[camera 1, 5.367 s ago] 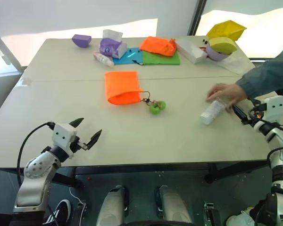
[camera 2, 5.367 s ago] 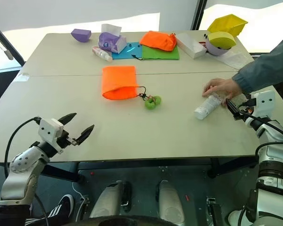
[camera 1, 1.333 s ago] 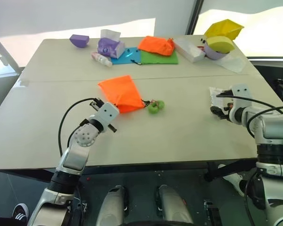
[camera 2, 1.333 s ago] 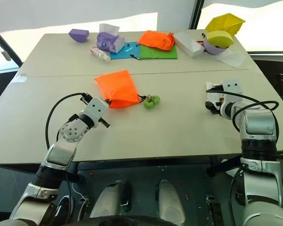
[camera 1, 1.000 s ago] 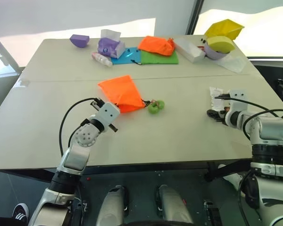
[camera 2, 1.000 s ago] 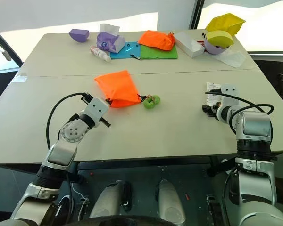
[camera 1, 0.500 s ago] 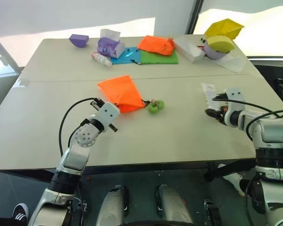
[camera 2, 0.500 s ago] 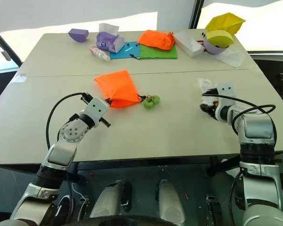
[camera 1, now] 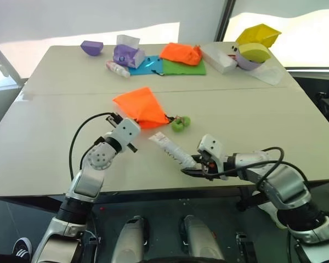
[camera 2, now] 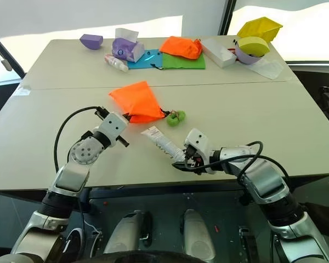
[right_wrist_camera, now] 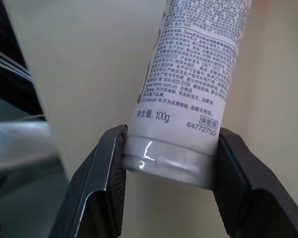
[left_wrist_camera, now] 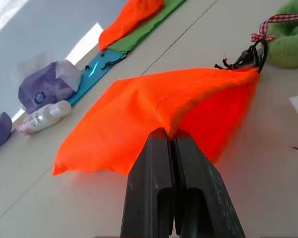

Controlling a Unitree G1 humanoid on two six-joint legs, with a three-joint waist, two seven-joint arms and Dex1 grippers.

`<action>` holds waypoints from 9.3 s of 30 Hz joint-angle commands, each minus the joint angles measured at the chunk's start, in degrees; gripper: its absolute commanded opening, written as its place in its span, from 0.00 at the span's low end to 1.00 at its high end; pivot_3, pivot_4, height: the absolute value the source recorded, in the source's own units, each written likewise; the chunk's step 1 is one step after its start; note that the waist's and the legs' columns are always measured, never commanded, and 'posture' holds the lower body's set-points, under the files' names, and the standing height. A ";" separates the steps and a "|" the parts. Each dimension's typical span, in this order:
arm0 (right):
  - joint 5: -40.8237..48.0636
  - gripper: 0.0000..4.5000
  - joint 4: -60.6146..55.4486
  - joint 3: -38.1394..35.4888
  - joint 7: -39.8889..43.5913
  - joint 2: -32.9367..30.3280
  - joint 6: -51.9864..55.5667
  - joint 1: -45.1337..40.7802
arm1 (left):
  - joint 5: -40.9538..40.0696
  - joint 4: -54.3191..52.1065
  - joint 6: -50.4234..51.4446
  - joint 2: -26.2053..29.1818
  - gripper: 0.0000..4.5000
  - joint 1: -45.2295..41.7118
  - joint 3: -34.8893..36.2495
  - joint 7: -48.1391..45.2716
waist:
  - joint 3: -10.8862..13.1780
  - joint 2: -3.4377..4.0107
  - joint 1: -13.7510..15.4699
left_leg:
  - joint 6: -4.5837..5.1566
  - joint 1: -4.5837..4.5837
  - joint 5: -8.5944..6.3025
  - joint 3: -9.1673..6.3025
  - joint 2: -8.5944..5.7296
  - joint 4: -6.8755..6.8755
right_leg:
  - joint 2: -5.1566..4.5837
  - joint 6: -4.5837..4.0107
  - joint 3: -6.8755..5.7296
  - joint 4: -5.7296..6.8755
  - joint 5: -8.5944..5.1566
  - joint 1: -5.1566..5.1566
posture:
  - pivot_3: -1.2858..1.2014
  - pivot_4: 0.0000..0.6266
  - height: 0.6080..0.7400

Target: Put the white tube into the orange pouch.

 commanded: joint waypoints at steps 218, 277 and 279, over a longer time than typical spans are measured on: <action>-16.29 0.25 25.31 -7.89 -11.60 15.95 -21.30 -18.32 | -4.87 69.01 0.17 -13.68 0.25 -48.28 -6.40 -31.85 | -0.02 -0.05 0.01 | 0.28 -0.89 0.06 1.07 0.51 0.73 | 0.25 0.70 -0.06 0.11 0.48 -0.62 | 0.52 0.24 1.00; -16.52 0.25 27.31 -6.32 -11.15 17.98 -24.93 -19.08 | -13.19 25.32 17.74 6.12 0.25 -23.53 -2.06 -51.47 | -0.03 -0.04 -1.83 | 0.28 -0.78 0.07 1.25 0.65 0.71 | 0.28 0.71 0.22 0.47 0.48 -0.82 | 0.52 0.24 1.00; -16.84 0.25 28.11 -5.96 -11.30 18.58 -25.69 -19.66 | -14.83 20.05 20.97 8.19 0.25 -20.61 -1.98 -52.61 | -0.03 -0.04 -1.80 | 0.28 -0.75 0.07 1.23 0.67 0.71 | 0.28 0.71 0.26 0.51 0.48 -0.83 | 0.52 0.24 1.00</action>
